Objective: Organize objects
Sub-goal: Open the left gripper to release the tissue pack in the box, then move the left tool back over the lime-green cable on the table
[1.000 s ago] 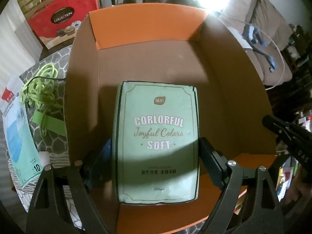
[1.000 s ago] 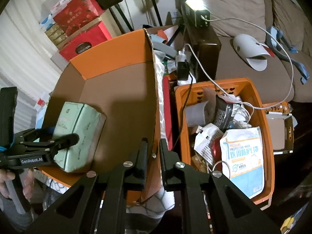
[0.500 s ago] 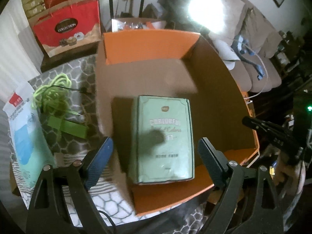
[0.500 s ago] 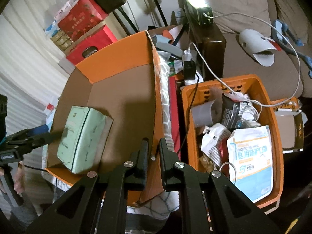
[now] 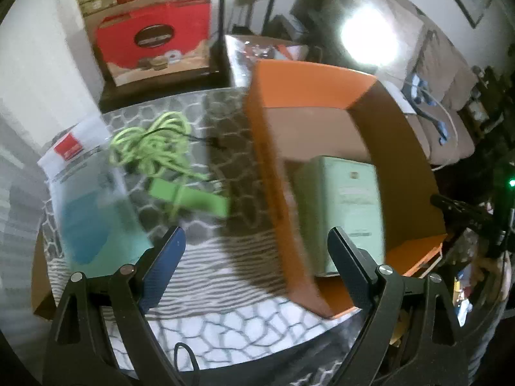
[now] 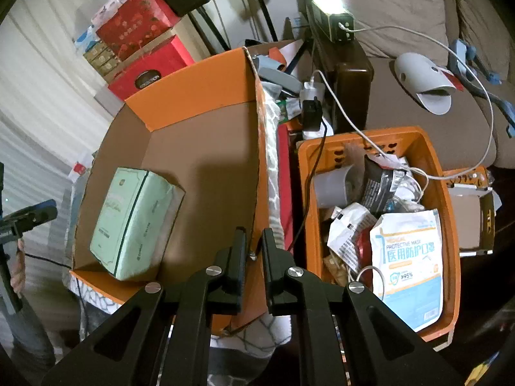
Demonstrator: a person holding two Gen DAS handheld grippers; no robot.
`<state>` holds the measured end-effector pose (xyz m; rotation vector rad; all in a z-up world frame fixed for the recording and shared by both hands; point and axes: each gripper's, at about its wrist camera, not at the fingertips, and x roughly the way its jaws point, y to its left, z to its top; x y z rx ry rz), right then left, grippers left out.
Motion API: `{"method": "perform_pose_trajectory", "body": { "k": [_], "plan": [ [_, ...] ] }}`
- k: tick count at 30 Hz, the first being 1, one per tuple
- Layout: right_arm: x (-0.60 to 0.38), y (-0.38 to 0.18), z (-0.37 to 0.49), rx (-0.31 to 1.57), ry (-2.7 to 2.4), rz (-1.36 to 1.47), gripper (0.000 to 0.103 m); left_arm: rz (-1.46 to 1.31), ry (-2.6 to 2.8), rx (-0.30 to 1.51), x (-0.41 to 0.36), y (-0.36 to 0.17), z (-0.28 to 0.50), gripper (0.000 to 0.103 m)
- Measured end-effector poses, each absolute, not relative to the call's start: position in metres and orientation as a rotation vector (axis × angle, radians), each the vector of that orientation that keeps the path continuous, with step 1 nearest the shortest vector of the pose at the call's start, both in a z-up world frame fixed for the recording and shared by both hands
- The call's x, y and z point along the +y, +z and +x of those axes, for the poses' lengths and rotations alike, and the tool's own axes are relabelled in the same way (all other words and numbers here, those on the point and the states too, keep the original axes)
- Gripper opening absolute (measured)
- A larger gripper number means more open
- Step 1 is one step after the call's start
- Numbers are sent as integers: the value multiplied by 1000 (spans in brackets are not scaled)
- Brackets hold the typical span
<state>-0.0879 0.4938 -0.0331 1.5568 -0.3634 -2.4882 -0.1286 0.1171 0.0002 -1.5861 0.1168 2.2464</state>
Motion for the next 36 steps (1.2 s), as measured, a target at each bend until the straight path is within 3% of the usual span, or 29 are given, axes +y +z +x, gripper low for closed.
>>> {"method": "perform_pose_trajectory", "body": {
  "k": [14,36],
  "plan": [
    [495,-35,-90,-353,-2474,1556,9,-1684,2402,-161,-31,-16,-159,89],
    [489,-33,-90,-312,-2492,1560,9,-1850,2427,-267,-103,-71,-196,89]
  ]
}}
